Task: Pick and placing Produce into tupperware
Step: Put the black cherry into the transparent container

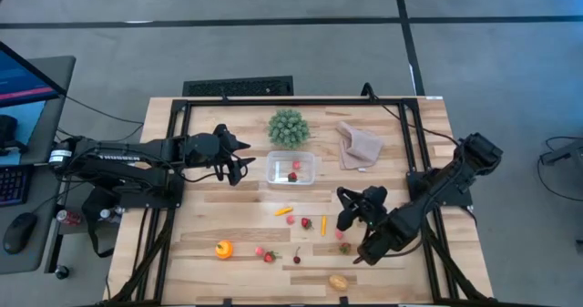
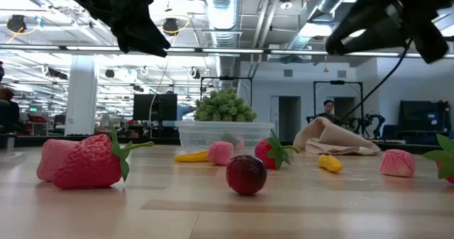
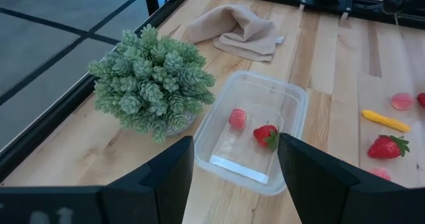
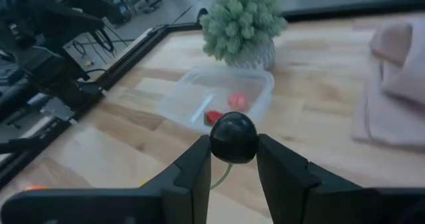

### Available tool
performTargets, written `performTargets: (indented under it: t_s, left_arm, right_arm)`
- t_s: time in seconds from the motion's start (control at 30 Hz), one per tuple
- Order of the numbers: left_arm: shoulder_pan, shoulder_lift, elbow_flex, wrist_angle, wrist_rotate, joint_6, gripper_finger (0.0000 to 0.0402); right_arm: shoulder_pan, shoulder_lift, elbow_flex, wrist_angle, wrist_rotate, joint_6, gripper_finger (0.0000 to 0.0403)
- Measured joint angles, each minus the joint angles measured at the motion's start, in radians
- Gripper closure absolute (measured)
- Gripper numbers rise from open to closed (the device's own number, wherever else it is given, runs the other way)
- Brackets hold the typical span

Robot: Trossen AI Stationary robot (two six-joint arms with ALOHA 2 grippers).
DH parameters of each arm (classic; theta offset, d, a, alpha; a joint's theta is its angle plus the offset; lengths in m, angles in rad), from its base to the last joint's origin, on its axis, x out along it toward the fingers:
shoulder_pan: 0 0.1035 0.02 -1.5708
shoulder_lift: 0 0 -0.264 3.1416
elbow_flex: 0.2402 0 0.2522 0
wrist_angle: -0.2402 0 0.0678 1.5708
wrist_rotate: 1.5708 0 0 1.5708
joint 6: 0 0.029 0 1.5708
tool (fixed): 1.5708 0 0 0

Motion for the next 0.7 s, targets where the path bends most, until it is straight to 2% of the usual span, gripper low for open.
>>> performTargets:
  t_s: [0.33,0.7]
  left_arm:
    - [0.000,0.000,0.000,0.007,0.000,-0.001,0.0192]
    - [0.000,0.000,0.000,0.006,0.021,0.000,0.0192]
  right_arm:
    - [-0.063,0.000,0.105,0.000,0.000,-0.259,0.0295]
    - [-0.099,0.000,0.158,0.037,-0.007,-0.416,0.0295]
